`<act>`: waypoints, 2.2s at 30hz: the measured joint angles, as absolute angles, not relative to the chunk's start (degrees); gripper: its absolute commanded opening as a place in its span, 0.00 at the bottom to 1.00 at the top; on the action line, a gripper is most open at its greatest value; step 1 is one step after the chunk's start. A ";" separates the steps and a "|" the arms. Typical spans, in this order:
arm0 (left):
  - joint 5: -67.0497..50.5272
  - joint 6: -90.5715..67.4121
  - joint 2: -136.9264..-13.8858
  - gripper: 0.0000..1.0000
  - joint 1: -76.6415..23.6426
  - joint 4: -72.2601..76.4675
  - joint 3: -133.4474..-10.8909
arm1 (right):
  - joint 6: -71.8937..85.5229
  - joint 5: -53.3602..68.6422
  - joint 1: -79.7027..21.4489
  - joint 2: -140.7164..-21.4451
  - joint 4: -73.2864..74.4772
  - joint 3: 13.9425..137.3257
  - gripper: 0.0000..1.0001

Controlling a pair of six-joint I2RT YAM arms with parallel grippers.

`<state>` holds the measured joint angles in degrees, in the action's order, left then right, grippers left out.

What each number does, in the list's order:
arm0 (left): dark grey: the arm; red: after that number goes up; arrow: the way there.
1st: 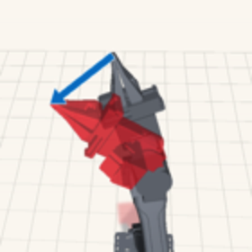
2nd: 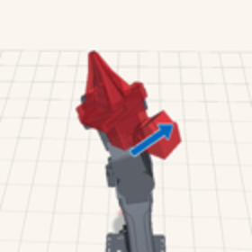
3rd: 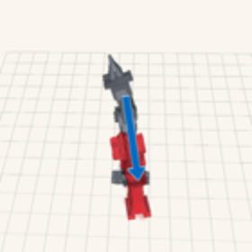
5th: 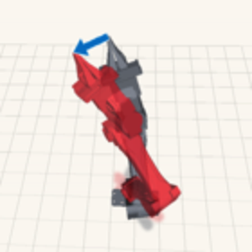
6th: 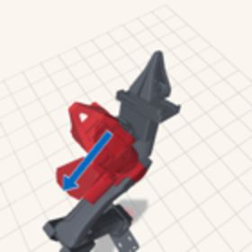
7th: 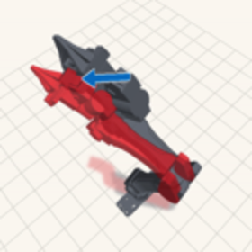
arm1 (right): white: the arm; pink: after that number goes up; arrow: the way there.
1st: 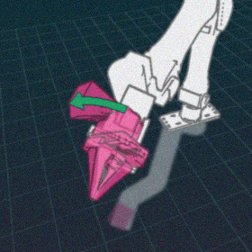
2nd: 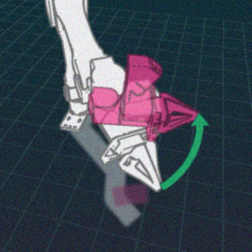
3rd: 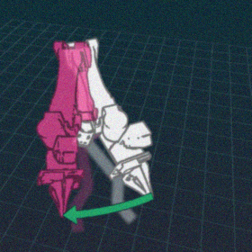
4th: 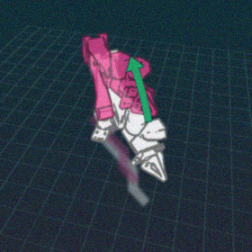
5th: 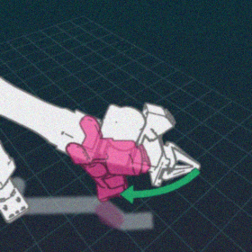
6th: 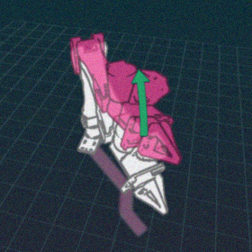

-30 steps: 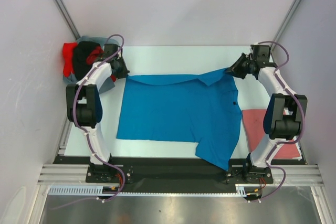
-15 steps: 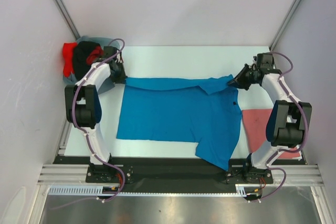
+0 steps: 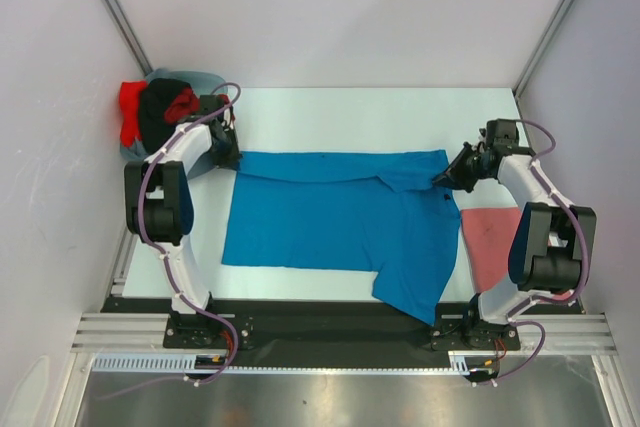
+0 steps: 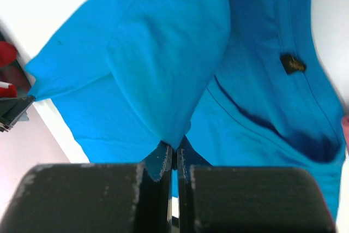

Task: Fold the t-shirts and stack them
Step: Fold the tshirt

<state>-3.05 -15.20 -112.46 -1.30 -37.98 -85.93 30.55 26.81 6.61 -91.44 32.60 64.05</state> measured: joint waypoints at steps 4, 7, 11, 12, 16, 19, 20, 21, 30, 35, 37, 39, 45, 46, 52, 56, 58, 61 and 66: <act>-2.98 -14.87 -112.46 0.00 -1.30 -38.22 -85.36 | 30.24 25.87 6.68 -89.67 33.06 62.63 0.00; -2.85 -14.68 -112.46 0.00 -1.30 -38.50 -85.06 | 30.09 25.65 6.76 -89.01 33.34 62.17 0.00; -2.50 -14.44 -112.44 0.00 -1.15 -38.72 -85.06 | 29.80 25.06 6.92 -88.71 34.33 62.13 0.00; -2.37 -14.41 -112.44 0.00 -1.08 -38.76 -85.06 | 29.67 24.91 7.01 -88.62 34.70 62.13 0.00; -2.11 -14.44 -112.44 0.00 -0.91 -38.81 -85.06 | 29.17 24.75 7.40 -88.38 36.23 62.13 0.00; -2.11 -14.44 -112.44 0.00 -0.86 -38.87 -85.03 | 28.62 24.64 7.49 -88.27 36.82 62.15 0.00; -2.11 -14.44 -112.44 0.00 -0.86 -38.92 -85.01 | 28.56 24.64 7.51 -88.27 36.95 62.15 0.00; -2.11 -14.44 -112.44 0.00 -0.86 -38.89 -84.86 | 28.49 24.64 7.51 -88.27 37.01 62.13 0.00; -1.65 -14.46 -112.40 0.00 -0.86 -39.44 -83.00 | 28.36 24.58 7.53 -89.17 36.53 61.93 0.00; -1.56 -14.48 -112.36 0.00 -0.86 -39.75 -81.30 | 28.27 24.47 7.62 -90.96 36.32 61.91 0.00; -1.54 -14.48 -112.36 0.00 -0.86 -39.86 -81.28 | 28.14 24.34 7.64 -91.74 36.36 61.91 0.00; -1.52 -14.50 -112.36 0.00 -0.86 -39.77 -81.28 | 27.92 24.18 7.64 -92.42 36.49 61.91 0.00; -1.48 -14.50 -112.36 0.00 -0.86 -39.77 -81.28 | 27.29 23.62 7.64 -92.77 36.71 61.91 0.00; -1.45 -14.50 -112.36 0.00 -0.86 -39.77 -81.28 | 27.27 23.55 7.64 -92.77 36.71 61.91 0.00; -1.48 -14.50 -112.36 0.01 -0.86 -39.75 -81.28 | 27.03 23.18 7.64 -92.79 36.82 61.91 0.00; -1.48 -14.52 -112.36 0.00 -0.86 -39.72 -81.28 | 26.92 22.92 7.64 -92.82 37.80 61.95 0.00; -1.50 -14.52 -112.36 0.00 -0.86 -39.75 -81.28 | 27.00 22.94 7.62 -92.82 38.59 61.95 0.00; -1.50 -14.50 -112.36 0.00 -0.86 -39.75 -81.28 | 27.88 22.94 7.14 -92.73 39.40 61.91 0.00; -1.50 -14.52 -112.36 0.00 -0.86 -39.75 -81.28 | 30.48 23.33 6.17 -92.47 38.11 59.51 0.00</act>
